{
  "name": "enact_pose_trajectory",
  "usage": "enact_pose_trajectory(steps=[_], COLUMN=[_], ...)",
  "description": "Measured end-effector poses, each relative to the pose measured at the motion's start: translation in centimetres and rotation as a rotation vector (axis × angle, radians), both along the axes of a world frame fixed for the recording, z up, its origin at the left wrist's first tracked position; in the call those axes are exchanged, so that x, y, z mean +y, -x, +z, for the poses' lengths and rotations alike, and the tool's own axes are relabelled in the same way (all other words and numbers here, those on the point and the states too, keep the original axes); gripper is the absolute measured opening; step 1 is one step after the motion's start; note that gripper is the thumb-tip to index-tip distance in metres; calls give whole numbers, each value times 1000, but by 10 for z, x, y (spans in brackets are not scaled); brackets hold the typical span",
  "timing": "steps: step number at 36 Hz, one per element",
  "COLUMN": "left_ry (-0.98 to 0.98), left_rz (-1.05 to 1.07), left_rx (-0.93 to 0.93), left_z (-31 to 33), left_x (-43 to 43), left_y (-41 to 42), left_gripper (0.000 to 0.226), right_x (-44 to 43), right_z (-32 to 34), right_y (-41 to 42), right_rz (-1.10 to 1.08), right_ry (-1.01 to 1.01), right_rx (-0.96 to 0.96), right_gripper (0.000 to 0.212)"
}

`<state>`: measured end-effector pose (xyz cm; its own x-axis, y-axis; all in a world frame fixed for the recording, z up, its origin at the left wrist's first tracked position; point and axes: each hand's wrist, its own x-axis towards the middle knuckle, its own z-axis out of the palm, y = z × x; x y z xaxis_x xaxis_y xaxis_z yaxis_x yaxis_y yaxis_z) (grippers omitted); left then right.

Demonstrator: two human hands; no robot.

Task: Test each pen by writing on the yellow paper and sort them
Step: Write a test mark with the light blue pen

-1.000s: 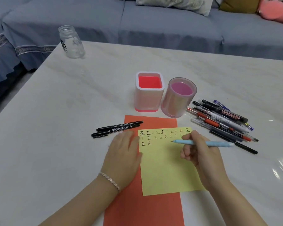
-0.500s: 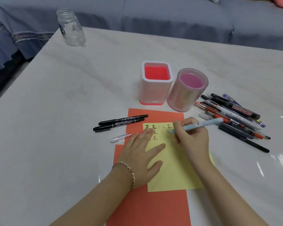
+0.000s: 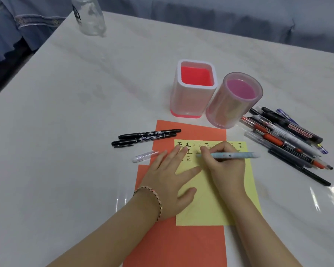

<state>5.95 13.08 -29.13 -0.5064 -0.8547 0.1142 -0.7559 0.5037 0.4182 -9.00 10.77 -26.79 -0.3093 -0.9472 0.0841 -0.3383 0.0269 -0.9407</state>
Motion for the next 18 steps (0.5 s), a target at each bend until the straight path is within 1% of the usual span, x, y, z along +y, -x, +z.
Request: enact_pose_trajectory(steps=[6,11,18], left_ry=[-10,-19,-15], left_rz=[-1,0,5], left_rx=[-4,3,5], left_z=[2,2,4], left_x=[0,1,1], left_y=[0,0,0], left_gripper=[47,48,48], right_x=[2,1,2], right_z=[-2,-1,-2], right_y=[-1,-2,0], right_rz=[-8,-7,42], right_ry=[0,1,-13], right_rx=[3,22,20], right_gripper=[34,30,33])
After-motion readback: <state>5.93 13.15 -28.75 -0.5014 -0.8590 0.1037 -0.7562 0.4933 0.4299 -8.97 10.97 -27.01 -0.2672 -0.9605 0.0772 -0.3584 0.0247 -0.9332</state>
